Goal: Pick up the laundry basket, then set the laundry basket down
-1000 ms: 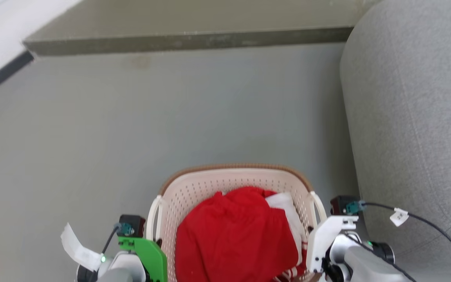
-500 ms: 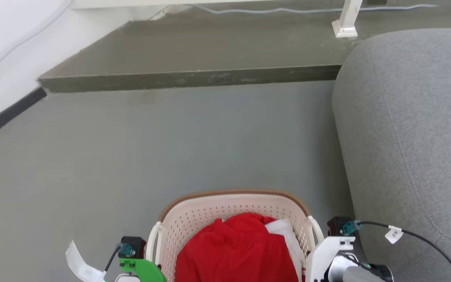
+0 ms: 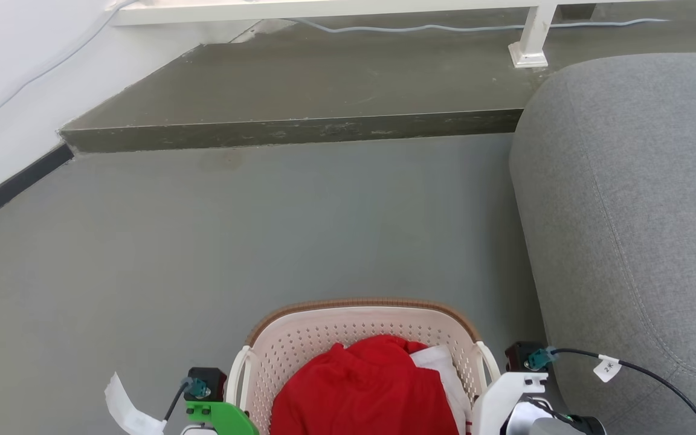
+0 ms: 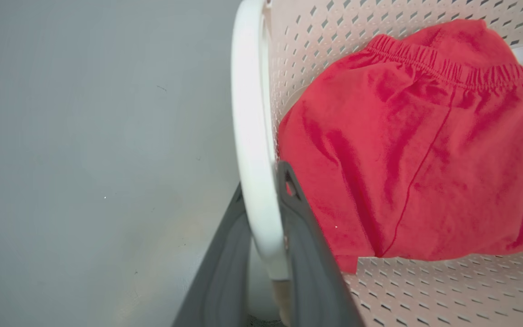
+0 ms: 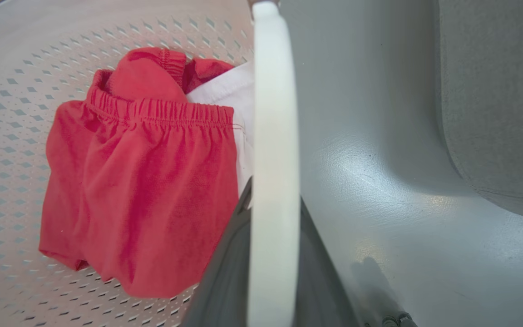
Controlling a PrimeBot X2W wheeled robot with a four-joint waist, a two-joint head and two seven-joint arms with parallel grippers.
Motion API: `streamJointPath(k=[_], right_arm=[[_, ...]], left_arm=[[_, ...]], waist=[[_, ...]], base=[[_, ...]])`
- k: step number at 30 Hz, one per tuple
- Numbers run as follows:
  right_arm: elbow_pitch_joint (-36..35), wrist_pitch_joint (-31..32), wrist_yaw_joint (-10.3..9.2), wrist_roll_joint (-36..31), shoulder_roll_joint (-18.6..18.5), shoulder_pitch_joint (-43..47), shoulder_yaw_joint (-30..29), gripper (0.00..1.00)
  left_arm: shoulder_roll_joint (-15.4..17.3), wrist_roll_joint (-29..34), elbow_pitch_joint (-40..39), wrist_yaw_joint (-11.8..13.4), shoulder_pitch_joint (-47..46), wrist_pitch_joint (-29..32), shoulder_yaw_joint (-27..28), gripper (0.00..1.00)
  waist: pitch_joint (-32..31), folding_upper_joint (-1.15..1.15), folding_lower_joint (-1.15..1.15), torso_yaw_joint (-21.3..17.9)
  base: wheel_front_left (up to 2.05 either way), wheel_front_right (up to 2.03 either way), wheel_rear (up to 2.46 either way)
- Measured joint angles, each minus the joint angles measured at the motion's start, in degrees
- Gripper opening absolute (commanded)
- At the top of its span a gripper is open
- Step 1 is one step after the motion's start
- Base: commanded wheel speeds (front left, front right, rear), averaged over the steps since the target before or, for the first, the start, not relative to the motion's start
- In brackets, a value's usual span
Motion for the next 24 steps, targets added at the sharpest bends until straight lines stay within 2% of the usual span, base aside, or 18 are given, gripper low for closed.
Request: streamJointPath(k=[24], right_arm=[[0.22,-1.02,-0.47,2.31,-0.20,-0.59,2.31,0.00]], left_arm=[[0.45,-1.77,-1.70,1.72,0.01,0.07,-1.60,0.00]], waist=[[1.14,0.00,0.00,-0.12]], base=[[0.00,0.00,0.00]])
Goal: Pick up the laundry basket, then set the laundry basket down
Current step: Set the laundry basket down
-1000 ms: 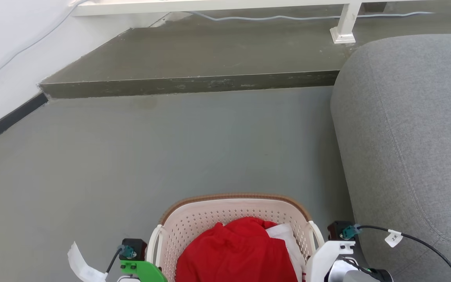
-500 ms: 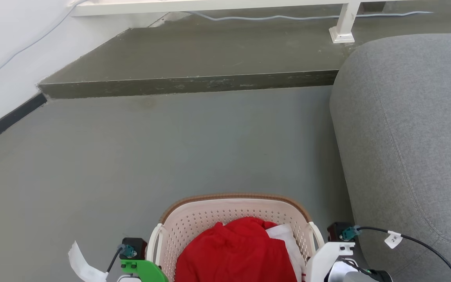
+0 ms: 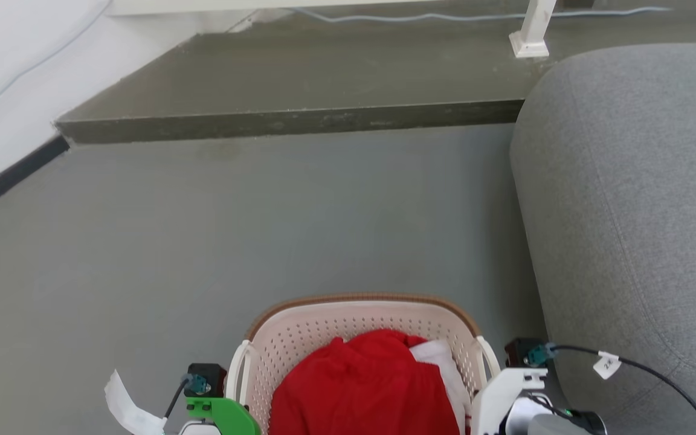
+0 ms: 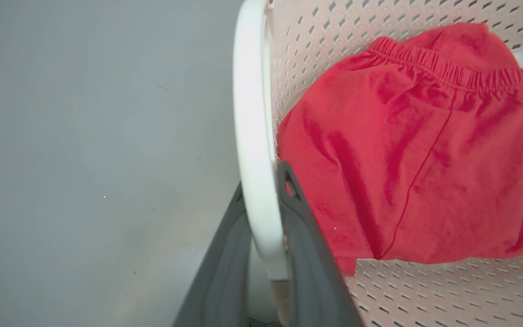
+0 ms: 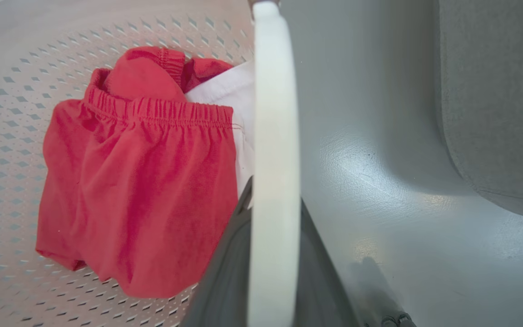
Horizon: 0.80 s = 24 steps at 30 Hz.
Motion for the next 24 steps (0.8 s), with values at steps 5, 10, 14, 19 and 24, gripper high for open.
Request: streamJointPath(k=[5,10,14,19,24], right_arm=[[0.01,-0.22,-0.01,0.05,-0.08,-1.89,0.52,0.00],[-0.03,-0.51,-0.04,0.05,-0.19,-4.40,0.96,0.00],[-0.12,-0.66,-0.43,0.05,-0.33,-7.19,1.09,0.00],[-0.20,-1.16,-0.51,0.04,-0.60,-10.69,1.12,0.00],[-0.22,-1.74,-0.55,0.04,-0.85,-14.63,1.05,0.00]], left_arm=[[0.15,-0.59,-0.58,0.44,-0.30,-0.10,0.48,0.00],[0.21,-0.77,-0.77,0.97,-2.19,-0.22,0.94,0.00],[0.23,-0.78,-1.10,1.49,-4.43,-0.64,1.27,0.00],[0.33,-0.87,-1.72,2.03,-7.42,-0.89,1.67,0.00],[0.42,-0.87,-2.03,2.59,-10.92,-1.58,2.23,0.00]], waist=[[1.60,0.00,0.00,0.01],[3.62,0.00,0.00,-0.11],[5.45,0.00,0.00,-0.33],[8.03,0.00,0.00,-0.65],[10.91,0.00,0.00,-0.97]], base=[[0.00,0.00,0.00],[0.00,0.00,0.00],[0.00,0.00,0.00],[0.00,0.00,0.00],[0.00,0.00,0.00]])
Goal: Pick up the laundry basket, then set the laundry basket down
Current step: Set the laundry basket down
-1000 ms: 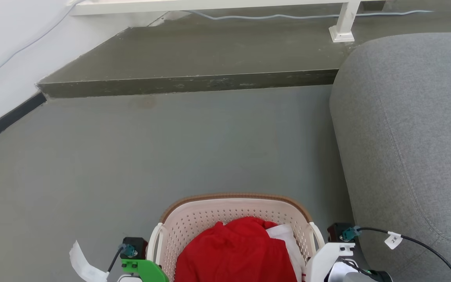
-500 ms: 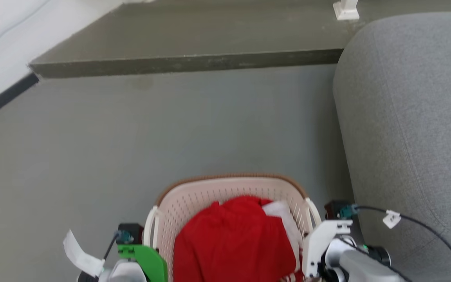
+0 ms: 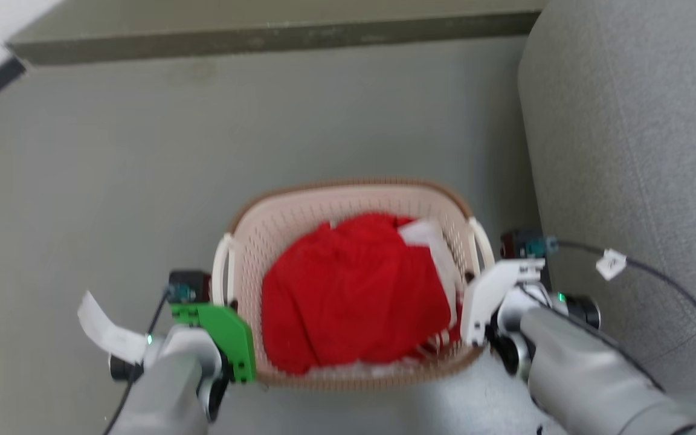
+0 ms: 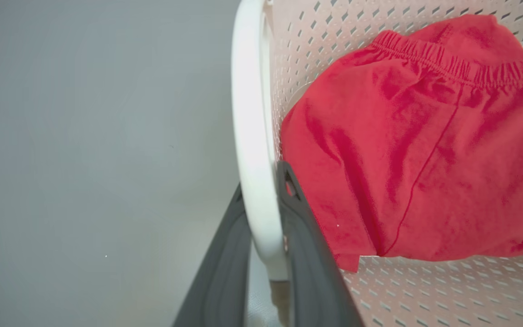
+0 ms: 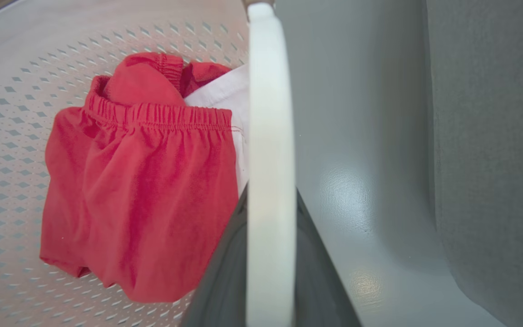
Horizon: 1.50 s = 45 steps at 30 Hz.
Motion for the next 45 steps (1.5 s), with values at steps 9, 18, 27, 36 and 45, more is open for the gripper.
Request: streamJointPath(k=[9,18,27,36,45], right_arm=[[-0.02,-1.22,-0.05,-0.62,-0.43,-7.67,-0.26,0.00],[0.75,-2.49,-0.45,-1.92,-0.57,-16.73,-1.21,0.00],[1.98,-3.54,-0.45,-2.77,-0.68,-23.48,-1.78,0.00],[3.08,-4.48,-0.45,-4.14,-0.71,-28.47,-1.83,0.00],[3.60,-5.13,-0.45,-4.65,-0.77,-32.57,-1.85,0.00]], left_arm=[[0.31,0.00,-0.55,0.65,-6.09,-1.42,0.99,0.00],[0.81,0.18,-1.22,1.14,-13.48,-2.13,1.52,0.00],[1.19,0.71,-1.70,1.40,-19.62,-2.55,1.93,0.00],[1.54,1.22,-1.81,1.41,-24.48,-2.63,2.02,0.00],[2.00,1.80,-1.81,1.41,-28.77,-3.05,2.25,0.00]], waist=[[6.05,0.00,0.00,-0.54],[13.37,0.00,0.00,-1.10],[20.04,0.00,0.01,-1.42],[26.75,0.00,0.01,-1.48],[32.74,0.00,0.01,-1.20]], base=[[0.00,0.00,0.00],[0.00,0.00,0.00],[0.00,0.00,0.00],[0.00,0.00,0.00],[0.00,0.00,0.00]])
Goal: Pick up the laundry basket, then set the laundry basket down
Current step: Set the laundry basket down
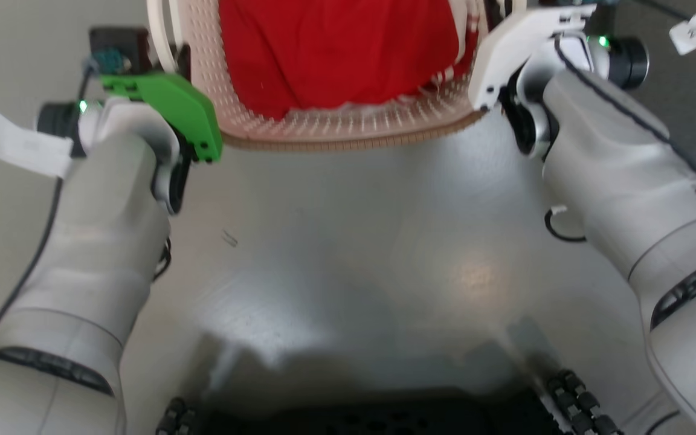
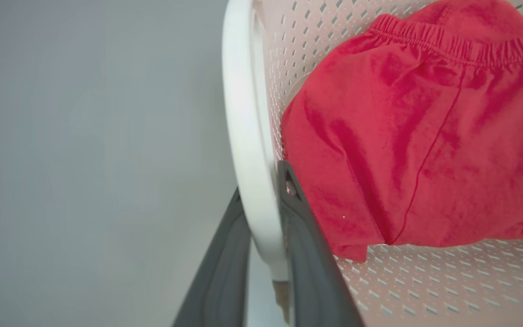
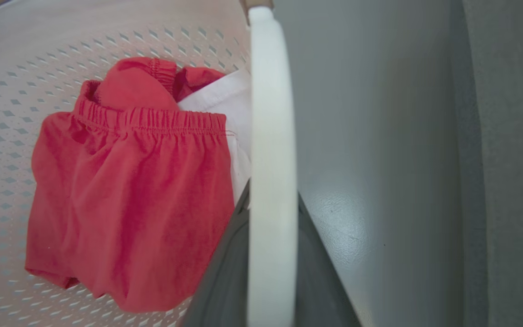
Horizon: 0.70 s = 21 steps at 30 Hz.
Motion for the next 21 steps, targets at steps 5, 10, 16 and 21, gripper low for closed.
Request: streamJointPath(k=[5,10,16,21], right_arm=[[0.13,-0.37,0.00,-0.03,-0.04,-2.83,-0.02,0.00],[0.91,-1.62,0.00,-0.63,-0.09,-4.84,-0.14,0.00],[1.45,-2.50,0.00,-0.90,-0.09,-5.17,-0.03,0.00],[1.47,-3.37,0.00,-0.89,-0.38,-6.20,-0.01,0.00]], left_arm=[[0.46,0.43,-0.03,-0.01,-3.07,-0.07,0.07,0.00],[0.46,0.63,-0.01,-0.01,-4.95,-1.29,0.00,0.00],[0.37,1.01,0.45,-0.08,-5.50,-3.00,-0.13,0.00],[0.43,1.58,0.42,-0.31,-7.67,-4.33,-0.11,0.00]], waist=[[3.74,0.00,0.00,0.10],[7.37,0.00,0.00,0.17],[10.48,0.00,-0.01,0.33],[11.86,0.00,-0.01,0.46]], base=[[0.00,0.00,0.00],[0.00,0.00,0.00],[0.00,0.00,0.00],[0.00,0.00,0.00]])
